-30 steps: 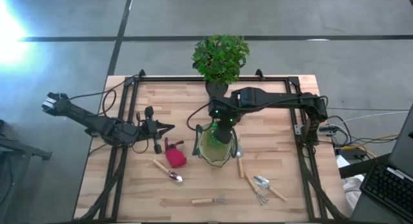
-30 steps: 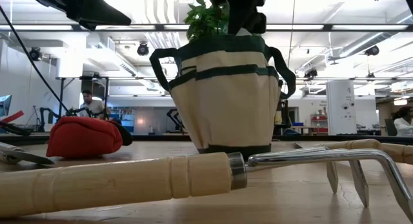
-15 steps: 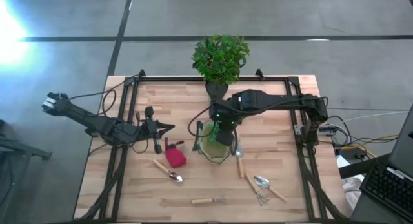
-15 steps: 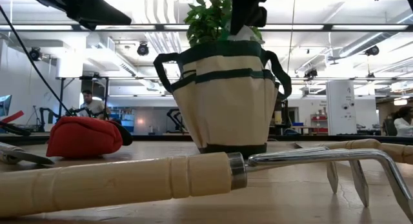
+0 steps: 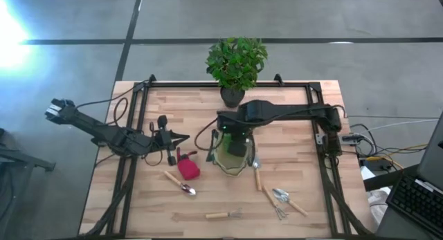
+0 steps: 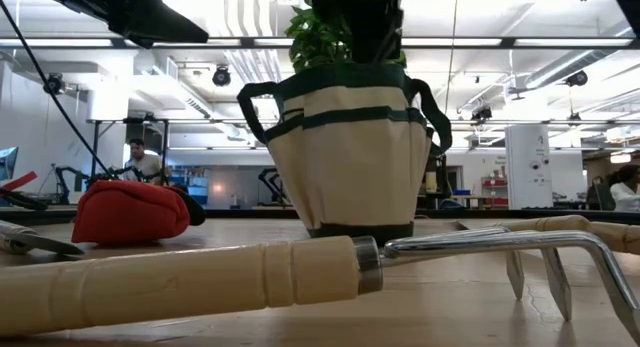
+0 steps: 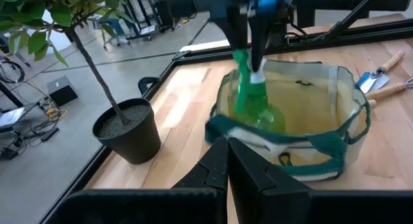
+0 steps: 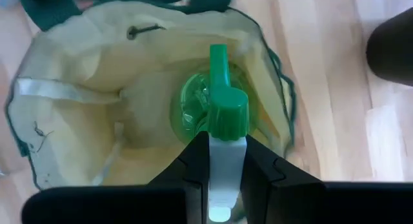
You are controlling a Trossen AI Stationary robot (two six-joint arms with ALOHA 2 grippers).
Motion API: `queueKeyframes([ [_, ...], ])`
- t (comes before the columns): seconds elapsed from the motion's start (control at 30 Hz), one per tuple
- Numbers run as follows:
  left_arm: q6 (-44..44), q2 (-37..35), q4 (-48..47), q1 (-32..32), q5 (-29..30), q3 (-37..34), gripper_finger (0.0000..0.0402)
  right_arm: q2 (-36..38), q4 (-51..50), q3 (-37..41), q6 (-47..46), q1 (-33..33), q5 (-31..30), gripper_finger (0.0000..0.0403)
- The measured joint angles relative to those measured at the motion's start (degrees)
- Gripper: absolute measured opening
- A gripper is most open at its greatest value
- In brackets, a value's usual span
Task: Pick & Place Garden tools in Gardening bag
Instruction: Put the green spray bottle into the gardening bag
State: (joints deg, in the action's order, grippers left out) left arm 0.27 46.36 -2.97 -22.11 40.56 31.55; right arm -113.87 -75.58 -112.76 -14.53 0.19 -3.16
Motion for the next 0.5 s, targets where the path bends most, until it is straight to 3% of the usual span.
queueKeyframes([
  [0.5, 0.1, -0.1, -0.1, 0.0, 0.0, 0.0, 0.0014, -9.0, -8.0, -13.3, 5.1, -0.1, -1.4, 0.0042],
])
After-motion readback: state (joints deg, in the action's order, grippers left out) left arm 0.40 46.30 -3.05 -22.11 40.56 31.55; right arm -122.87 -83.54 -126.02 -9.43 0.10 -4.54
